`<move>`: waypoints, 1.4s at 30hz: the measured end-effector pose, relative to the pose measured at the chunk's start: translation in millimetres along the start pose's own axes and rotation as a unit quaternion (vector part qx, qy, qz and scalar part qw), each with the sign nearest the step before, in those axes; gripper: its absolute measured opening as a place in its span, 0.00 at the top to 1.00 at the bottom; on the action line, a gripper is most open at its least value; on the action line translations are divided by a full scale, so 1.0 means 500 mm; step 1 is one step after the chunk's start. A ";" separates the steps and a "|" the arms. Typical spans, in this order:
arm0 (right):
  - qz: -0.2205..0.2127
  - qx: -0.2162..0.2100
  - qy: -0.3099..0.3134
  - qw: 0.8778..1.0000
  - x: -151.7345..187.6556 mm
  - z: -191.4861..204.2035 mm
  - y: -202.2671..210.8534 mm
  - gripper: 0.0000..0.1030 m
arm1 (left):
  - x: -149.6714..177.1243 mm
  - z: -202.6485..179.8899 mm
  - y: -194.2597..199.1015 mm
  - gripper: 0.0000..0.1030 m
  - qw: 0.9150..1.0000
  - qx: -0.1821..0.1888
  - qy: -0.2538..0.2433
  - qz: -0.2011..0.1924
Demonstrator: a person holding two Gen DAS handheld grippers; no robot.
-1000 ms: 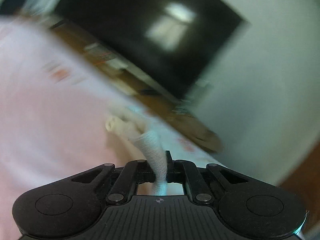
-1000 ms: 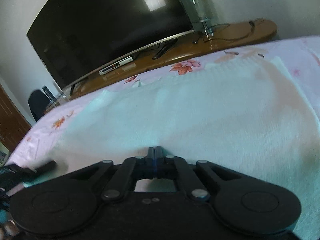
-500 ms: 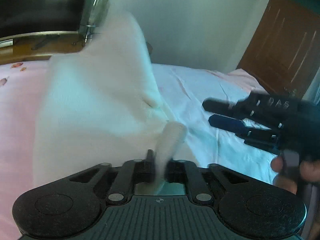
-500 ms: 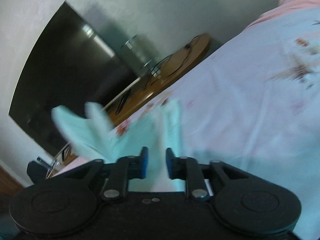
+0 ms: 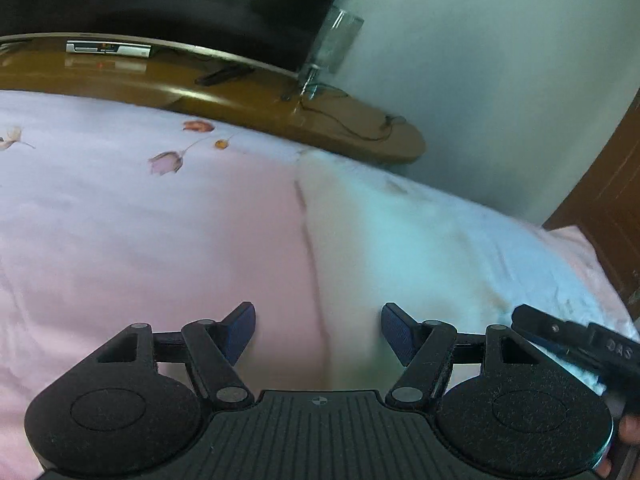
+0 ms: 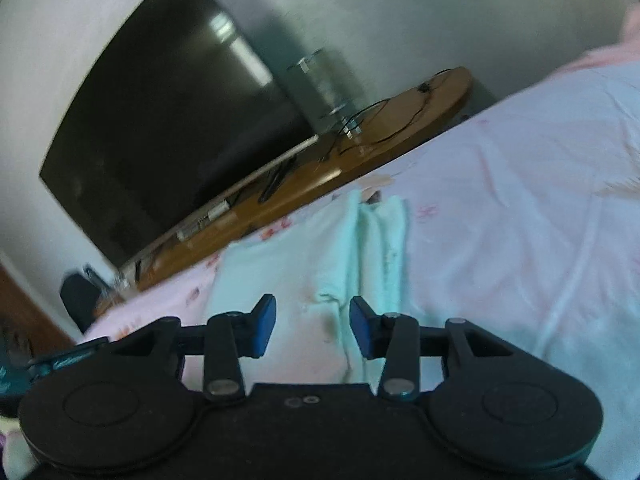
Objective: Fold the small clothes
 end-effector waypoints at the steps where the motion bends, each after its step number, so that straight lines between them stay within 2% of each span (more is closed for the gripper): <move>1: 0.012 0.016 0.008 1.000 -0.004 0.000 -0.017 0.61 | 0.013 -0.001 -0.005 0.33 1.000 -0.001 -0.003 0.003; 4: 0.046 0.028 0.021 0.998 0.003 -0.004 -0.046 0.62 | 0.016 -0.006 -0.027 0.33 1.000 -0.001 -0.008 0.005; 5: 0.046 0.033 0.026 0.998 0.000 -0.002 -0.050 0.62 | 0.022 -0.002 -0.010 0.31 1.000 -0.003 -0.013 0.004; 6: 0.045 0.035 0.027 0.998 -0.006 0.002 -0.054 0.61 | 0.009 0.002 -0.028 0.29 1.000 -0.004 -0.018 0.005; 8: 0.052 0.029 0.028 0.998 -0.011 0.010 -0.063 0.57 | 0.003 -0.005 -0.035 0.28 1.000 -0.005 -0.024 0.005; 9: 0.057 0.027 0.027 0.998 -0.014 0.013 -0.070 0.57 | -0.020 -0.001 -0.034 0.28 1.000 -0.005 -0.024 0.006; 10: 0.059 0.025 0.023 0.998 -0.016 0.015 -0.074 0.64 | -0.025 -0.002 -0.034 0.28 1.000 -0.003 -0.022 0.005; 11: 0.060 0.020 0.022 0.998 -0.019 0.016 -0.075 0.87 | -0.034 0.000 -0.039 0.28 1.000 -0.001 -0.021 0.006; 16: 0.019 0.023 0.049 0.998 -0.021 0.050 -0.009 0.87 | -0.050 -0.024 -0.050 0.28 0.999 0.003 -0.047 0.010; 18: 0.028 0.040 0.036 0.998 -0.004 0.031 -0.007 0.87 | -0.047 -0.036 -0.066 0.28 0.998 0.004 -0.059 0.025; 20: 0.049 0.058 -0.003 0.997 0.013 -0.016 -0.040 0.88 | -0.049 -0.044 -0.070 0.28 0.997 0.002 -0.065 0.030; 22: 0.040 0.034 -0.040 0.998 0.013 -0.029 -0.036 0.88 | -0.056 -0.047 -0.058 0.28 0.997 -0.001 -0.073 0.023; 25: 0.019 0.039 -0.013 0.999 0.002 -0.005 -0.013 0.88 | -0.073 -0.041 -0.033 0.28 0.998 0.001 -0.068 0.000; 27: 0.011 0.047 -0.005 0.999 0.005 -0.006 0.001 0.88 | -0.074 -0.030 -0.044 0.28 0.998 0.006 -0.064 0.012; 29: 0.028 0.064 -0.017 0.997 0.019 -0.034 -0.018 0.88 | -0.066 -0.024 -0.072 0.22 0.997 0.002 -0.071 0.036; 32: 0.029 0.054 -0.025 0.998 0.022 -0.041 -0.026 0.87 | -0.082 -0.023 -0.057 0.19 0.997 -0.003 -0.070 0.021; 33: 0.025 0.051 -0.017 0.998 0.014 -0.031 -0.017 0.86 | -0.094 -0.024 -0.043 0.19 0.998 0.001 -0.068 -0.001; 35: -0.028 0.075 0.020 0.997 -0.012 -0.012 0.019 0.74 | -0.126 -0.024 -0.037 0.19 0.998 0.006 -0.062 -0.024; 37: -0.058 0.073 0.050 0.994 -0.041 0.008 0.027 0.74 | -0.160 -0.024 -0.059 0.19 0.998 -0.004 -0.053 -0.027; 39: -0.057 0.068 0.077 0.993 -0.071 0.027 0.000 0.77 | -0.180 -0.029 -0.099 0.19 0.999 -0.012 -0.048 -0.012; 41: -0.039 0.094 0.122 0.987 -0.080 0.047 -0.048 0.79 | -0.181 -0.031 -0.144 0.19 0.999 -0.018 -0.048 0.007; 42: -0.017 0.115 0.136 0.984 -0.075 0.045 -0.080 0.80 | -0.177 -0.032 -0.162 0.16 0.999 -0.017 -0.049 0.014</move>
Point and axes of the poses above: each gripper's, at about its wrist camera, not at the fingertips, and y roughly against the way its jaws point, z to its left, x to its underside, the point moved 8 cm from there along -y, roughly the way its jaws point, and after that the axes turned 13 degrees about z, right-handed, at the moved point
